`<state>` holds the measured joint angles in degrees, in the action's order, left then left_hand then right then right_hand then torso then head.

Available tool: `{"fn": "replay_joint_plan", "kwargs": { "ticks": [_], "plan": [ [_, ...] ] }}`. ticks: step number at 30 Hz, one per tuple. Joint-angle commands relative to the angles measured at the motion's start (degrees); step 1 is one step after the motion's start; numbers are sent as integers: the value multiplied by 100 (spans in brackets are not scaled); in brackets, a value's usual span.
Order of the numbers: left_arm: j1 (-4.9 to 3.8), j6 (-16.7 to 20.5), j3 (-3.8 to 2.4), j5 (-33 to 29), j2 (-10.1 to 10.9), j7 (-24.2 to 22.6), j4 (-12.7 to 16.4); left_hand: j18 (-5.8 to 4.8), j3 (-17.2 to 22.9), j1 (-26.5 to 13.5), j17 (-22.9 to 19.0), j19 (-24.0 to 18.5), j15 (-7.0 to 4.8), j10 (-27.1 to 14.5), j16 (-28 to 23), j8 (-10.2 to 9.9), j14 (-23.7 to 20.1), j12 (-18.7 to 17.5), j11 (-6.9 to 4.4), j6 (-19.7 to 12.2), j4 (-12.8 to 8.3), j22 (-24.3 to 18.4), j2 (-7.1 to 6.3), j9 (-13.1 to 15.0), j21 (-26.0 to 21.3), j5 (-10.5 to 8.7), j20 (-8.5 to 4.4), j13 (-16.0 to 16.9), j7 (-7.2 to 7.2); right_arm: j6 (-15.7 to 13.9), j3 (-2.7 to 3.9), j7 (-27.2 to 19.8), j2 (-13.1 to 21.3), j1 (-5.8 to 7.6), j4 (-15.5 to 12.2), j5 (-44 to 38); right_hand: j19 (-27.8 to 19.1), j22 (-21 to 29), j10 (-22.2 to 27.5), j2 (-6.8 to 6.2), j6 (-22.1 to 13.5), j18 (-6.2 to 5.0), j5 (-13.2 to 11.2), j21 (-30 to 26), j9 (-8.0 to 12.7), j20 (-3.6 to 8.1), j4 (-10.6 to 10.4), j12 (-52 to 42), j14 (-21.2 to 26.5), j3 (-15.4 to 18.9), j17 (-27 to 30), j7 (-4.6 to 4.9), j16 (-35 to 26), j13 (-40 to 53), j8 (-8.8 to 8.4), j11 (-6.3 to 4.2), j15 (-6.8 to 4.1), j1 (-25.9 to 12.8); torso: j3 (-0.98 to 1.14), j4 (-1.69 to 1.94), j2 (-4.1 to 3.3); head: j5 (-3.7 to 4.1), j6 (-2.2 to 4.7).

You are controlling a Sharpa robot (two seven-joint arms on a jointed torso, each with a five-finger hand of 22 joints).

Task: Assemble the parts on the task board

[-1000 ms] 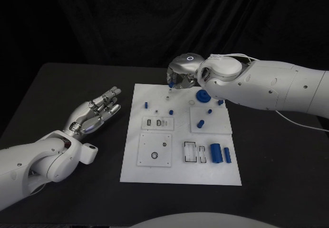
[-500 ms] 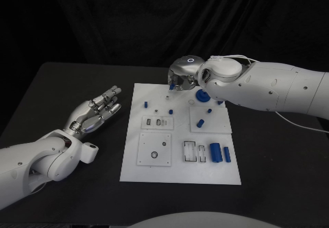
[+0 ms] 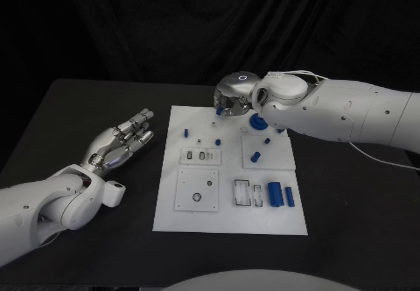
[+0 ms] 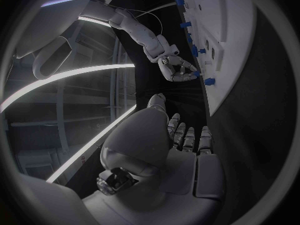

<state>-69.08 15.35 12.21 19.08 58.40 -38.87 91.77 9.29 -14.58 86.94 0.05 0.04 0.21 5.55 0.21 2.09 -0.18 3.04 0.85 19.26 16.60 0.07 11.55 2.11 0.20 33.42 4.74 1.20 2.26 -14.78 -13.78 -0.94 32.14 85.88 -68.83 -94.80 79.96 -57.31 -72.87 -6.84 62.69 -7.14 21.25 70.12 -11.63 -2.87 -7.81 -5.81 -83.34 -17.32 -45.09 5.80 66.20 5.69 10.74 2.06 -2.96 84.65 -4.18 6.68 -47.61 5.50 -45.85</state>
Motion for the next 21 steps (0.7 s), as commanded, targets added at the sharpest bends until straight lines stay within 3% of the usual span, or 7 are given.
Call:
{"fn": "replay_joint_plan", "kwargs": {
  "ticks": [1, 7, 15, 18, 21],
  "plan": [
    [-15, -50, -4, -90, -14, -1468, -1, -71, 23, 71, -5, -4, 37, 2, -21, -3, 18, 0, 38, -11, -5, -7, -1, -2, -20, 37, 42, 5, 17, 3, 4, -6, -24, -20, 30, -2, 27, -14, 39, 53, -8, 84, -43, 27, -702, -31, 3, 41, -13, -43, 5, -19, 22, 3, 5, 12, 39, -29, -1, 0, 0, -11, -5],
    [-15, -57, -4, -96, 6, -1457, -1, -70, 29, 78, -5, -4, 42, 3, -21, -3, 18, 1, 43, -11, -6, -7, 1, -2, -20, 38, 48, 5, 20, 10, 5, -21, -62, -32, 38, -1, 29, -42, 50, 56, -25, 89, -66, 43, -711, -36, 3, 52, -13, -47, -12, -16, 30, 3, -7, 17, 44, -39, -5, -5, -1, -56, -26],
    [-15, -88, -4, -98, 10, -1446, -6, -67, 39, 94, -5, -4, 54, 3, -21, -3, 18, 1, 54, -12, -8, -7, 1, -1, -20, 41, 64, 5, 29, 85, 5, -14, -133, -47, 72, -1, 13, -93, 140, 61, -127, 93, -155, 68, -744, -63, 8, 124, -12, -74, -48, -4, 47, -4, -80, 52, 71, -82, -5, 7, -1, -54, -31],
    [-15, -106, -4, -98, 4, -1447, -10, -63, 51, 111, -5, -4, 68, 4, -21, -1, 18, 2, 66, -5, -9, -7, 3, 0, -20, 43, 85, 5, 43, 214, 5, 42, -157, -49, 84, -1, 5, -126, 218, 52, -214, 98, -223, 85, -749, -83, 9, 172, -11, -92, -74, -10, 59, -13, -143, 81, 94, -107, -3, 4, -3, -50, -33],
    [-15, -115, -4, -98, 3, -1446, -13, -56, 61, 125, -5, -4, 79, 6, -21, 2, 18, 3, 74, 13, -9, -7, 3, 2, -20, 46, 106, 6, 56, 340, 5, 100, -168, -53, 94, -1, -24, -162, 550, 1, -483, 103, -372, 96, -721, -141, -10, 233, 1, -116, -99, -54, 65, -63, -322, 180, 171, -183, -2, -1, -2, -55, -30]
  ]
}}
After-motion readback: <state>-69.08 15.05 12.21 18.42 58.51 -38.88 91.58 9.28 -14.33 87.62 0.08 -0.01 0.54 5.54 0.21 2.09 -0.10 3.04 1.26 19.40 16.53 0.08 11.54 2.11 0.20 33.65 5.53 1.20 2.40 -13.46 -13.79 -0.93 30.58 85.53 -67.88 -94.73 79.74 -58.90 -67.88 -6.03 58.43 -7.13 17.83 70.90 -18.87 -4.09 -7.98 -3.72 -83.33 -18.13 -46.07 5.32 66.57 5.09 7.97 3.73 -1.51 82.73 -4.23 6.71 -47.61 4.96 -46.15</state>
